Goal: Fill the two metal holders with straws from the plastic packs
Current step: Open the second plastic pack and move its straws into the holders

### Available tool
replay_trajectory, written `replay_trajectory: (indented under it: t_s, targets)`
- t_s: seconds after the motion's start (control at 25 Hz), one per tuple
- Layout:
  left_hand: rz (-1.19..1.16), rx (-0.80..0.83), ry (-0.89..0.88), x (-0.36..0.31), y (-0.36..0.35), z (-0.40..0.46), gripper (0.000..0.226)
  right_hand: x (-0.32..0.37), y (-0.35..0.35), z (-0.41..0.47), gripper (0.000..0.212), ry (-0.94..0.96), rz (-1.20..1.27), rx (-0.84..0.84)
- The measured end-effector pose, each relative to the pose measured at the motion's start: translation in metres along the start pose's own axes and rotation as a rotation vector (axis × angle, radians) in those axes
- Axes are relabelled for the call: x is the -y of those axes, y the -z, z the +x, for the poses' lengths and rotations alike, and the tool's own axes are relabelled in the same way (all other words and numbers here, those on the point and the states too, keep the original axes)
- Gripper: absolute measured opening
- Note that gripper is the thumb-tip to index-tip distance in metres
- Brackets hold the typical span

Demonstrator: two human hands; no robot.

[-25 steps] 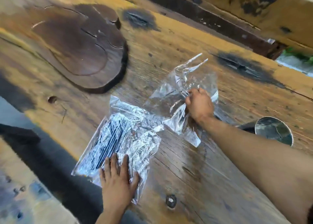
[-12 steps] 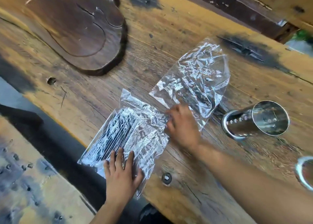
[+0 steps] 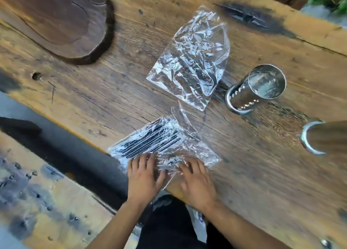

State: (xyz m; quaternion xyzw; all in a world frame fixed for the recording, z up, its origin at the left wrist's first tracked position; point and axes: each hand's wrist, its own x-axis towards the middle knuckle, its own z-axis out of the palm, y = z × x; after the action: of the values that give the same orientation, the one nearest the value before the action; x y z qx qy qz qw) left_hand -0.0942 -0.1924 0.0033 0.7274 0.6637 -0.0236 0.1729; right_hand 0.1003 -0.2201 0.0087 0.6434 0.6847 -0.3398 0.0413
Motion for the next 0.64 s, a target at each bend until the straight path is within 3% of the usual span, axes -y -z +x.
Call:
replay_trajectory:
  t_s: [0.36, 0.52, 0.64]
  targets:
    - [0.131, 0.175, -0.264, -0.105, -0.016, 0.043, 0.083, -0.075, 0.010, -0.071, 0.061, -0.430, 0.463, -0.205]
    - [0.186, 0.219, -0.440, -0.141, -0.023, 0.052, 0.083, -0.099, 0.015, -0.085, 0.054, -0.734, 0.775, -0.377]
    - [0.182, 0.163, -0.495, -0.167, -0.024, 0.059, 0.076, -0.117, 0.021, -0.096, 0.045, -0.864, 0.867, -0.466]
